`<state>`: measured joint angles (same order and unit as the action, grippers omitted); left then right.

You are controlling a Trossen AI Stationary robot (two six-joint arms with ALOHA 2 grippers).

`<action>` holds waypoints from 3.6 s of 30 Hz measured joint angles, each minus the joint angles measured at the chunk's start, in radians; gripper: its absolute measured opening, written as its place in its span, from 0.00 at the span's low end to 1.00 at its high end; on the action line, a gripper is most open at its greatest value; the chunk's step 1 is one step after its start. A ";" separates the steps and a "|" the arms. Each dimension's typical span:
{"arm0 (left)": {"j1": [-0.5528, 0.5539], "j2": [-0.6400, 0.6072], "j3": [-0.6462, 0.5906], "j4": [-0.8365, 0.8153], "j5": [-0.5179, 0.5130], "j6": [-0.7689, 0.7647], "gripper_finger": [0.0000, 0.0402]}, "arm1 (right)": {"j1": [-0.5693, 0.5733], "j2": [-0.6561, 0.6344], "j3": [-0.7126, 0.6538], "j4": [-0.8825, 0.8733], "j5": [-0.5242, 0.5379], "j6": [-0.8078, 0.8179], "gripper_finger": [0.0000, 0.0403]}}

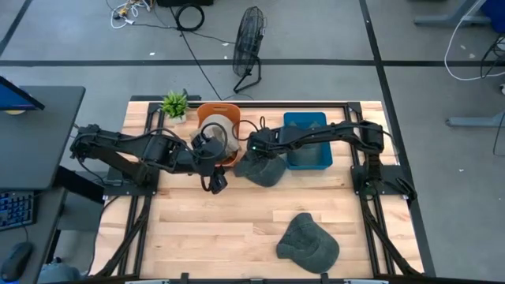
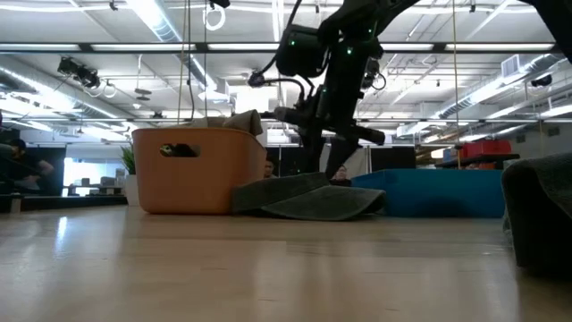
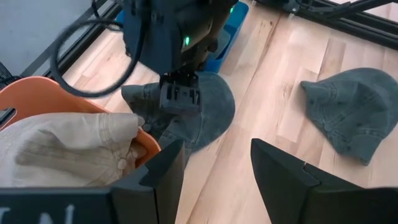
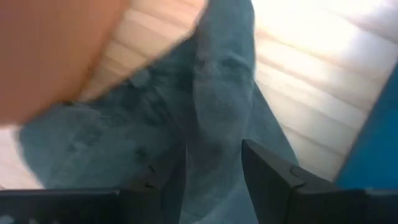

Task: Pick & Place hat
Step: Put the top black cap into the blue bin

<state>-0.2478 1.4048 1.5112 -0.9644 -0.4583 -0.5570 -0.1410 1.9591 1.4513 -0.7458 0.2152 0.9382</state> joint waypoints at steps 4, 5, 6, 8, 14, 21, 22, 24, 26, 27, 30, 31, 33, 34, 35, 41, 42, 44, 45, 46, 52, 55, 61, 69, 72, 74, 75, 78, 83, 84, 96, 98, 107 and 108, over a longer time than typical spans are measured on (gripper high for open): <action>0.000 0.000 0.000 -0.001 0.000 -0.001 0.47 | 0.000 0.025 -0.001 0.002 -0.029 -0.004 0.39; 0.000 0.000 0.000 -0.002 0.000 -0.001 0.47 | 0.001 0.029 -0.001 -0.002 -0.030 -0.004 0.39; 0.000 0.000 0.000 -0.002 0.000 -0.001 0.47 | 0.001 0.032 -0.001 0.008 -0.030 -0.005 0.38; 0.000 0.000 0.000 -0.007 0.000 0.000 0.47 | 0.002 0.035 -0.001 0.014 -0.029 -0.020 0.37; 0.000 0.000 0.000 -0.012 0.000 0.000 0.47 | 0.001 0.035 -0.001 0.027 -0.024 -0.062 0.15; 0.000 0.000 0.000 -0.016 0.000 0.001 0.47 | 0.028 0.025 -0.001 0.036 -0.087 -0.068 0.05; 0.000 0.000 0.000 -0.016 -0.001 0.001 0.47 | 0.036 0.018 -0.001 0.036 -0.096 -0.068 0.04; 0.000 0.000 0.000 -0.017 -0.004 0.001 0.47 | 0.059 -0.002 -0.001 0.032 -0.100 -0.076 0.02; 0.000 0.000 0.000 -0.018 -0.006 0.001 0.47 | 0.084 -0.033 -0.001 0.031 -0.100 -0.075 0.02; 0.000 0.000 0.000 -0.018 -0.006 0.001 0.47 | 0.096 -0.049 -0.001 0.031 -0.101 -0.063 0.02; 0.000 0.000 0.000 -0.019 -0.007 0.001 0.47 | 0.124 -0.098 -0.001 0.014 -0.086 -0.001 0.02; 0.000 0.000 0.000 -0.019 -0.007 0.001 0.47 | 0.130 -0.119 -0.001 -0.002 -0.078 0.026 0.01; 0.000 0.000 0.000 -0.019 -0.007 -0.005 0.47 | 0.135 -0.164 -0.001 -0.032 -0.054 0.075 0.01; 0.000 0.000 0.000 -0.018 -0.008 -0.007 0.47 | 0.135 -0.189 0.000 -0.055 -0.040 0.103 0.01; 0.000 0.000 0.000 -0.019 -0.007 -0.007 0.47 | 0.135 -0.214 0.000 -0.087 -0.023 0.127 0.01; 0.000 0.000 0.000 -0.017 -0.007 -0.007 0.47 | 0.117 -0.381 0.000 -0.322 0.174 0.280 0.01; 0.000 0.000 0.000 -0.017 -0.007 -0.007 0.47 | 0.107 -0.406 0.001 -0.373 0.203 0.315 0.00; 0.000 0.000 0.000 -0.015 -0.007 -0.008 0.47 | 0.082 -0.448 0.001 -0.486 0.246 0.389 0.00; 0.000 0.000 0.000 -0.016 -0.007 -0.008 0.47 | 0.069 -0.464 0.001 -0.549 0.272 0.433 0.00; 0.000 0.000 0.000 -0.015 -0.007 -0.008 0.47 | 0.055 -0.478 0.001 -0.611 0.297 0.476 0.00; 0.000 0.000 0.000 -0.015 -0.007 -0.008 0.47 | -0.033 -0.499 -0.001 -0.825 0.336 0.644 0.01; 0.000 0.000 0.000 -0.015 -0.007 -0.009 0.47 | -0.063 -0.495 -0.028 -0.777 0.327 0.658 0.02; 0.000 0.000 0.000 -0.015 -0.007 -0.038 0.47 | -0.115 -0.491 -0.182 -0.701 0.258 0.814 0.02; 0.000 0.000 0.000 -0.015 -0.007 -0.041 0.47 | -0.133 -0.492 -0.437 -0.382 0.193 0.951 0.02; 0.000 0.000 0.000 -0.015 -0.007 -0.036 0.47 | -0.130 -0.490 -0.479 -0.255 0.190 0.937 0.02; 0.000 0.000 0.000 -0.015 -0.007 -0.035 0.47 | -0.130 -0.490 -0.484 -0.238 0.189 0.936 0.02; 0.000 0.000 0.000 -0.015 -0.007 -0.034 0.47 | -0.129 -0.490 -0.484 -0.239 0.194 0.939 0.03; 0.000 0.000 0.000 -0.016 -0.007 -0.034 0.47 | -0.133 -0.494 -0.485 -0.240 0.211 0.939 0.05; 0.000 0.000 0.000 -0.017 -0.007 -0.033 0.47 | -0.135 -0.495 -0.485 -0.248 0.211 0.847 0.12; 0.000 0.000 0.000 -0.018 -0.007 -0.033 0.47 | -0.135 -0.495 -0.485 -0.253 0.211 0.832 0.14; 0.000 0.000 0.000 -0.019 -0.006 -0.033 0.47 | -0.119 -0.632 -0.485 -0.235 0.293 0.694 0.32; -0.001 0.000 0.000 -0.018 -0.007 -0.032 0.47 | -0.112 -0.682 -0.485 -0.195 0.307 0.607 0.32; -0.001 0.000 -0.001 -0.018 -0.006 -0.033 0.47 | -0.040 -0.760 -0.485 0.001 0.166 -0.013 0.07; -0.001 0.000 -0.001 -0.018 -0.006 -0.033 0.47 | -0.031 -0.751 -0.485 -0.016 0.152 -0.026 0.04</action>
<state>-0.2485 1.4048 1.5105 -0.9827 -0.4648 -0.5900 -0.1722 1.2076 0.9665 -0.7616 0.3670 0.9123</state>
